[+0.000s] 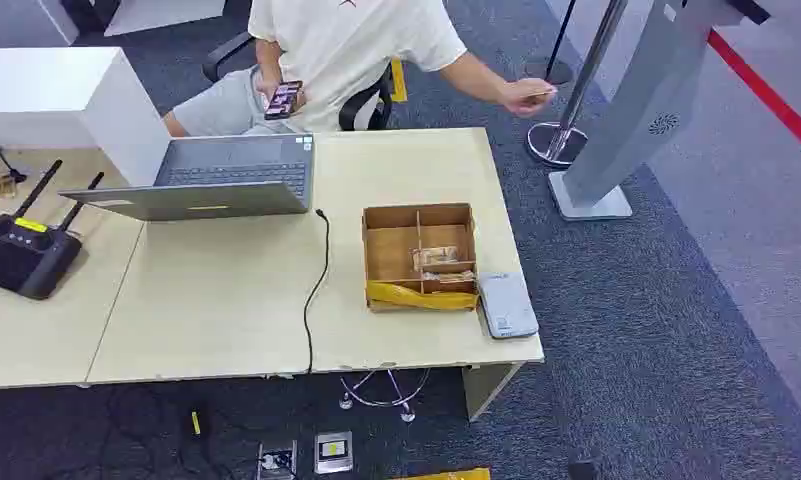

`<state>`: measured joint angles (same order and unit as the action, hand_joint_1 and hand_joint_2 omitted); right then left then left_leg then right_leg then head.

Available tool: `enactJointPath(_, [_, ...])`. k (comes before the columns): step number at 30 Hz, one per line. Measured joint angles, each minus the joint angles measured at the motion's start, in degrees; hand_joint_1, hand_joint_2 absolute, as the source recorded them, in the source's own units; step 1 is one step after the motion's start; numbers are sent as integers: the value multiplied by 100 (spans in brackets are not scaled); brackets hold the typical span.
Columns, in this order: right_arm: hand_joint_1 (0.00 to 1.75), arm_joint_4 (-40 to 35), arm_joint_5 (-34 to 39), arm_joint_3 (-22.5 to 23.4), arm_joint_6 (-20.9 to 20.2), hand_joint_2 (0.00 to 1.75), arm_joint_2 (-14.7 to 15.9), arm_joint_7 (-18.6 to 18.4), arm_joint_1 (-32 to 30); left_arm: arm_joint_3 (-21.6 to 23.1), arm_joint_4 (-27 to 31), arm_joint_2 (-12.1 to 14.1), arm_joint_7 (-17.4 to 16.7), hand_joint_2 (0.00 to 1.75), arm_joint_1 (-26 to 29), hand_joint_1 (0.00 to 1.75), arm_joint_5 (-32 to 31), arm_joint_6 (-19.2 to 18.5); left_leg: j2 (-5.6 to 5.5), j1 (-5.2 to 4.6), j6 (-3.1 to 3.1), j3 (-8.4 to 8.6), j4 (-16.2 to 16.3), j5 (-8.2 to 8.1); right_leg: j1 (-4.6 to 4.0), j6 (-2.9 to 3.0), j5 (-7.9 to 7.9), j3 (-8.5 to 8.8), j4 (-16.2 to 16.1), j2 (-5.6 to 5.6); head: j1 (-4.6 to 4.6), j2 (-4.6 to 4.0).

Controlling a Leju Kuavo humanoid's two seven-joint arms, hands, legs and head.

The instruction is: Pass the card to the sensor for recognition and then transmit it.

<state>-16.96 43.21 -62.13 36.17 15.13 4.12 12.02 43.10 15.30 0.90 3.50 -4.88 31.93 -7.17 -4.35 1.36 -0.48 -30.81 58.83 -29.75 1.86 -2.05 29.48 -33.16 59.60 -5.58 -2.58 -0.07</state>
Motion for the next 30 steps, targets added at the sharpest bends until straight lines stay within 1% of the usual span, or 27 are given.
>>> enactJointPath(1, [0, 59, -116, 166, 0, 175, 44, 178, 120, 0, 0, 0, 0, 0, -2, 0, -20, 0, 0, -1, 4, 8, 1, 3, 1, -2, -1, 0, 0, 0, 2, 0])
enactJointPath(2, [0, 124, -268, 345, 0, 175, 122, 235, 250, 0, 0, 2, 9, 0, -3, 0, -35, 0, 0, -3, 6, 9, 1, 5, 3, -5, -4, 0, -1, 1, -2, 0])
enactJointPath(4, [0, 236, -672, 616, 0, 175, 302, 226, 493, 0, 0, 7, 46, 0, -1, 0, -87, 0, -2, -9, 11, 9, 3, 8, 9, -7, -5, 1, -1, 3, -2, 0])
enactJointPath(6, [0, 332, -1146, 922, 2, 175, 514, 171, 717, 0, 0, 9, 66, 0, 0, 0, -140, 0, -2, -13, 12, 8, 3, 8, 13, -12, -9, 0, -1, 3, 0, 0])
enactJointPath(8, [0, 367, -1802, 1265, 2, 175, 752, -39, 904, 0, 0, 9, 103, 0, -1, 0, -157, 0, -2, -15, 12, 9, 5, 8, 16, -12, -9, -1, -1, 3, 0, 0])
enactJointPath(9, [0, 363, -2377, 1463, 2, 175, 900, -364, 971, 0, 0, 7, 114, 0, -1, 0, -170, 0, -2, -16, 12, 10, 6, 8, 16, -12, -9, -1, -1, 3, 2, 0])
enactJointPath(10, [0, 308, -3072, 1670, 2, 175, 1034, -873, 976, 0, 0, 4, 120, 0, -4, 0, -188, 0, -13, -13, 12, 13, 6, 8, 12, -13, -9, 6, -2, 9, 2, 0])
enactJointPath(11, [0, 145, -3876, 1926, 2, 175, 1213, -1707, 856, 0, 0, 4, 120, 0, -5, 0, -192, 0, -37, -9, 13, 14, 6, 8, 8, -15, -4, 21, -4, 29, -4, 0])
enactJointPath(12, [0, -166, -4698, 2254, 2, 175, 1387, -2758, 617, 0, 0, -2, 120, 0, -6, 0, -201, 0, -82, -2, 13, 12, 5, 8, 0, -16, 7, 46, -8, 70, 2, 0])
enactJointPath(13, [0, -516, -5222, 2475, 2, 175, 1509, -3515, 368, 0, 0, -13, 120, 0, -5, 0, -210, 0, -124, 0, 13, 4, 5, 8, -2, -20, 21, 62, -7, 112, -13, 0])
enactJointPath(14, [0, -997, -5561, 2769, 2, 175, 1686, -4231, 140, 0, 0, -22, 120, 0, 2, 0, -219, 0, -142, -4, 12, -14, 5, 8, 5, -19, 23, 59, -6, 136, -7, 0])
enactJointPath(15, [0, -1594, -5811, 2989, 2, 175, 1855, -4423, 0, 0, -2, -22, 120, 0, 23, 0, -232, 0, -123, -10, 12, -26, 4, 8, 14, -18, 21, 31, 2, 115, 2, 0])
enactJointPath(16, [0, -2059, -5998, 3178, 0, 175, 2042, -4381, -13, 0, -4, -20, 120, 0, 33, 0, -245, 0, -71, -15, 11, -25, 4, 7, 17, -13, 15, 9, 5, 58, 7, 0])
enactJointPath(17, [0, -2452, -6183, 3399, -28, 175, 2187, -4366, -3, 0, -9, -20, 120, 0, 23, 0, -260, 0, -44, -16, 11, -18, 3, 6, 18, -15, 10, 5, 5, 38, 15, 0])
enactJointPath(19, [0, -3028, -6497, 3832, -162, 175, 2456, -4364, -31, 0, -7, -24, 120, 0, -10, 0, -273, 2, -60, -10, 13, -8, 4, 8, 11, -16, 11, 20, 2, 57, -2, 0])
enactJointPath(21, [0, -3610, -6710, 4215, -262, 175, 2655, -4364, -25, 0, -7, -26, 120, 0, -9, 0, -275, 2, -64, -14, 11, -5, 4, 10, 13, -16, 10, 20, 3, 60, 11, 0])
enactJointPath(24, [0, -4277, -6777, 4661, -334, 175, 2855, -4364, -30, 0, -9, -28, 120, 0, 4, 0, -278, 2, -64, -13, 13, 5, 5, 15, 12, -16, 6, 20, 3, 60, 9, 0])
enactJointPath(26, [0, -4619, -6968, 4909, -488, 175, 2942, -4364, -26, 0, -9, -28, 120, 0, 3, 0, -313, 0, -64, -13, 15, 3, 5, 17, 13, -16, 6, 20, 4, 61, 7, 0])
enactJointPath(28, [0, -4950, -7206, 5124, -716, 175, 3025, -4364, 17, 0, -9, -28, 120, 0, 0, 0, -385, 0, -60, -13, 15, 2, 5, 17, 13, -16, 6, 20, 4, 57, 9, 0])
enactJointPath(30, [0, -5280, -7502, 5321, -1144, 175, 3108, -4364, 156, 0, -9, -28, 122, 0, -3, 0, -461, 2, -55, -15, 15, 1, 5, 17, 16, -17, 5, 18, 5, 53, 9, 0])
